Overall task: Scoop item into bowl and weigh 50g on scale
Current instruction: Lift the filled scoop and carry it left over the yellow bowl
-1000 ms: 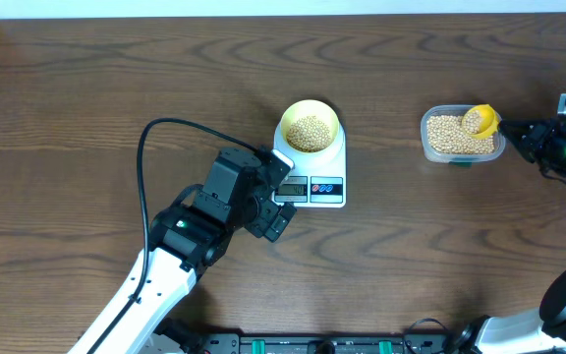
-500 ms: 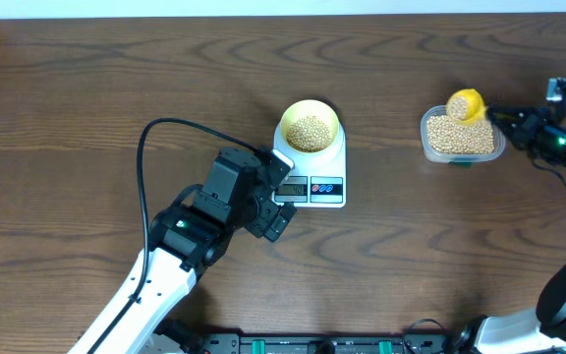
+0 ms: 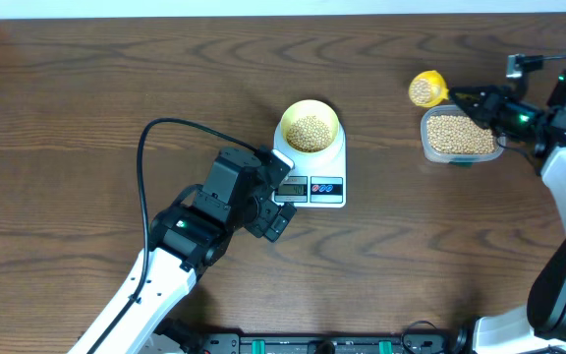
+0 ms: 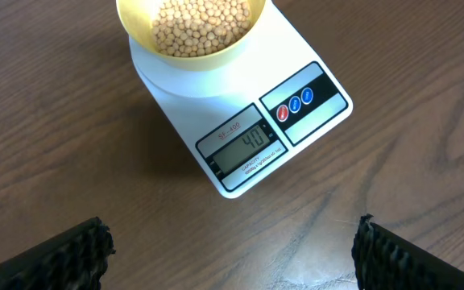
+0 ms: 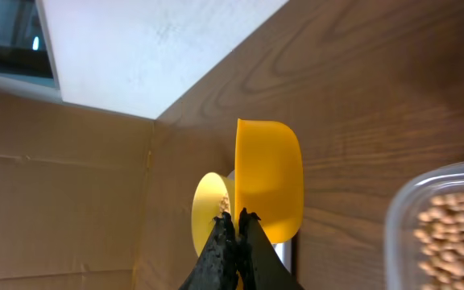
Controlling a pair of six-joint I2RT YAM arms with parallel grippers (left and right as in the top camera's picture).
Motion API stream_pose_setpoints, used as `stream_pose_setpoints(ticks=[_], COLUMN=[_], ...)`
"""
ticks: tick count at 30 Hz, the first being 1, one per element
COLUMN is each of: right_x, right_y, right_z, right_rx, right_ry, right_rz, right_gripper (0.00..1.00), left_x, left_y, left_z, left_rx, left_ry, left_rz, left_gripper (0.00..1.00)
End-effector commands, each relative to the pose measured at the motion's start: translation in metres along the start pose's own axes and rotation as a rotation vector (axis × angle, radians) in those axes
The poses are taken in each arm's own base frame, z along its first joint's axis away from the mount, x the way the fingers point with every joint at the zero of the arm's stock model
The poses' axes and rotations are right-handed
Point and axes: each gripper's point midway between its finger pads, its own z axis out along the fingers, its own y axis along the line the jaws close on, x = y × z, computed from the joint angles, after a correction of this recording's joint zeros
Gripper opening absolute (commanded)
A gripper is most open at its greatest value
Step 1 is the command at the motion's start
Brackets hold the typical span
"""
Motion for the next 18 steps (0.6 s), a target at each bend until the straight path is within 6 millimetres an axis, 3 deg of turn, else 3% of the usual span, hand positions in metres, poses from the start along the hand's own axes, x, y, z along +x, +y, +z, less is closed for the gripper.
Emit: stream_pose_setpoints(ticks=[1, 18], right_x=[0.009, 0.047], right_y=[0.004, 0.058], right_z=[0.015, 0.076], right_rx=[0.014, -0.059], right_ry=[0.022, 0.107], right_rz=[0.043, -0.113], right_gripper=[0.01, 0.01], left_x=[-0.002, -0.002], left_y=[-0.001, -0.001], left_z=[-0.002, -0.002], left_rx=[0.004, 0.004], left_ry=[-0.009, -0.009], left_rz=[0.008, 0.008], left_gripper=[0.98, 0.98])
